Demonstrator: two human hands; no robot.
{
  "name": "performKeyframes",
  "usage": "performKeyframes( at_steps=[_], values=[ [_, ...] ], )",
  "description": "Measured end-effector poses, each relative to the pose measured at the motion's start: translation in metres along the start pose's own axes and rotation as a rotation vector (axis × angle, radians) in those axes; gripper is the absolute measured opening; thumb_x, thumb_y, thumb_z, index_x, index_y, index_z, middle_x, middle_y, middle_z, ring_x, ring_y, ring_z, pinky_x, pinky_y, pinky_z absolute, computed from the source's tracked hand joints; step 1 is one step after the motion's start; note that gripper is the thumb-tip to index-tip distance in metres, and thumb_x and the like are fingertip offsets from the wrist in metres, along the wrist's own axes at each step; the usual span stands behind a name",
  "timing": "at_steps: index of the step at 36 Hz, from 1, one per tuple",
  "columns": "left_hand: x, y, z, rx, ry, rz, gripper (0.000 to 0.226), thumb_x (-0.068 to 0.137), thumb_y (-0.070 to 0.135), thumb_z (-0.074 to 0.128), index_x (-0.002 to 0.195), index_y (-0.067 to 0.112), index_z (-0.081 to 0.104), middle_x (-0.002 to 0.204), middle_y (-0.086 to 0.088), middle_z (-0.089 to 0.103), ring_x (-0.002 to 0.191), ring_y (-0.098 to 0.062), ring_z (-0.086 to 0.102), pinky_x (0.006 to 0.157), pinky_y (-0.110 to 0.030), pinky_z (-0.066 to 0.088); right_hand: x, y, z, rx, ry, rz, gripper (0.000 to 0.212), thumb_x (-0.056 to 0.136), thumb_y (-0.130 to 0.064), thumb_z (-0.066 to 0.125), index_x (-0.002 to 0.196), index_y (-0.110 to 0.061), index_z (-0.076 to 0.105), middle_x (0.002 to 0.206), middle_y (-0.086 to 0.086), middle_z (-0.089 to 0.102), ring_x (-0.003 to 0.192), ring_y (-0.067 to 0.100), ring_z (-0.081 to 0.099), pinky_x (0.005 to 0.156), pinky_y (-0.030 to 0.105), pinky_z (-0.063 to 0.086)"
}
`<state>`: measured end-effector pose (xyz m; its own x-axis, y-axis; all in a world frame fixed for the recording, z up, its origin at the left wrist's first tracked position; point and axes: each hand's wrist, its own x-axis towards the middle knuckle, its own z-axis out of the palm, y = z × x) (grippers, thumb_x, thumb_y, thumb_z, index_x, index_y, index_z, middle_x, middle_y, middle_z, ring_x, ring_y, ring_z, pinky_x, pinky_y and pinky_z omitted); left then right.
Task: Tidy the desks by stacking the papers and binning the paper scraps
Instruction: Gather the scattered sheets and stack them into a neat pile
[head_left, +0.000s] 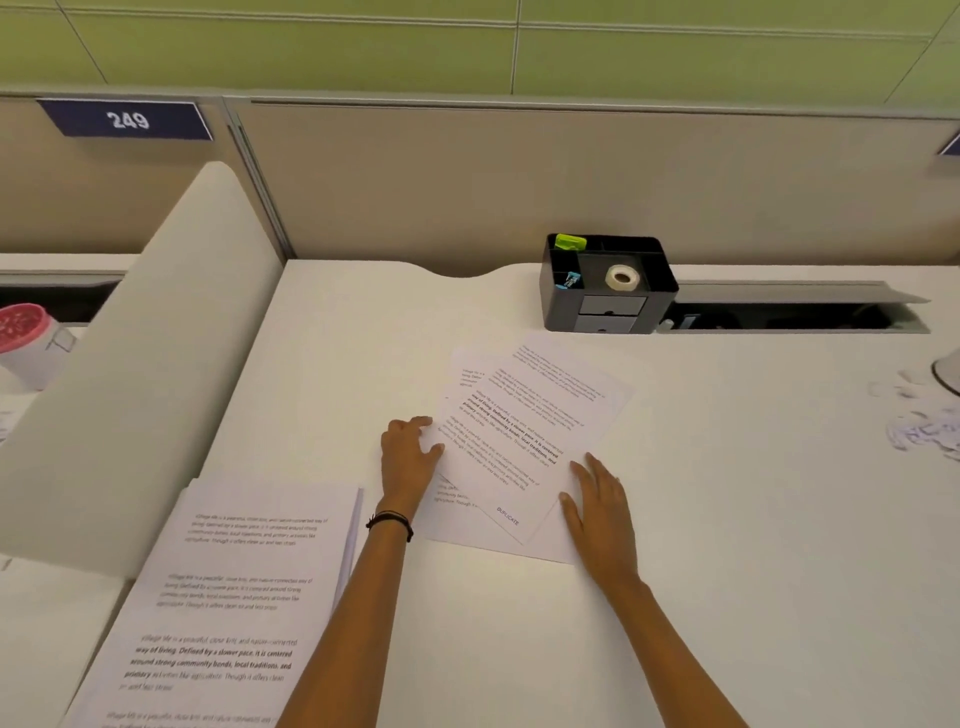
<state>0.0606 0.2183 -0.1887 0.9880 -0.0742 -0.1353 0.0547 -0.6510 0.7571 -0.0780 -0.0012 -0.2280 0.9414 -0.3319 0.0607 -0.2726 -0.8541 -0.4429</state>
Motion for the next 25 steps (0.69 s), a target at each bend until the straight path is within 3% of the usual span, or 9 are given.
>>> performKeyframes(
  at_steps=[13, 16, 19, 25],
  values=[
    [-0.003, 0.007, -0.005, 0.098, -0.036, -0.020, 0.041, 0.078, 0.014, 0.072, 0.114, 0.009, 0.054, 0.112, -0.012, 0.052, 0.110, -0.026, 0.042, 0.082, -0.025, 0.034, -0.003, -0.004, 0.004, -0.045, -0.003, 0.046, 0.059, 0.093, -0.030, 0.010, 0.139, -0.011, 0.040, 0.149, 0.005, 0.035, 0.138, 0.019, 0.031, 0.115, 0.032, 0.010],
    [-0.007, 0.007, -0.012, 0.069, -0.077, -0.020, 0.030, 0.082, 0.009, 0.068, 0.108, 0.011, 0.055, 0.106, -0.011, 0.060, 0.098, -0.023, 0.053, 0.075, -0.028, 0.041, -0.004, -0.004, 0.004, -0.039, 0.009, 0.048, 0.052, 0.093, -0.018, 0.017, 0.138, -0.008, 0.041, 0.148, 0.008, 0.036, 0.138, 0.022, 0.032, 0.116, 0.036, 0.014],
    [-0.015, 0.009, -0.017, 0.083, -0.124, -0.010, 0.024, 0.086, 0.005, 0.062, 0.110, 0.009, 0.056, 0.103, -0.014, 0.065, 0.081, -0.019, 0.053, 0.067, -0.024, 0.037, -0.004, -0.004, 0.003, 0.013, 0.029, 0.047, 0.046, 0.094, -0.003, 0.033, 0.140, -0.006, 0.038, 0.149, 0.008, 0.034, 0.139, 0.022, 0.030, 0.117, 0.038, 0.014],
    [-0.039, -0.001, -0.021, 0.132, -0.213, -0.087, 0.042, 0.085, 0.007, 0.064, 0.123, 0.009, 0.048, 0.093, -0.009, 0.056, 0.082, -0.019, 0.052, 0.070, -0.023, 0.037, -0.009, -0.006, -0.002, 0.089, 0.051, 0.080, 0.047, 0.094, 0.001, 0.033, 0.141, -0.006, 0.035, 0.149, 0.006, 0.034, 0.140, 0.018, 0.026, 0.118, 0.031, 0.010]
  ],
)
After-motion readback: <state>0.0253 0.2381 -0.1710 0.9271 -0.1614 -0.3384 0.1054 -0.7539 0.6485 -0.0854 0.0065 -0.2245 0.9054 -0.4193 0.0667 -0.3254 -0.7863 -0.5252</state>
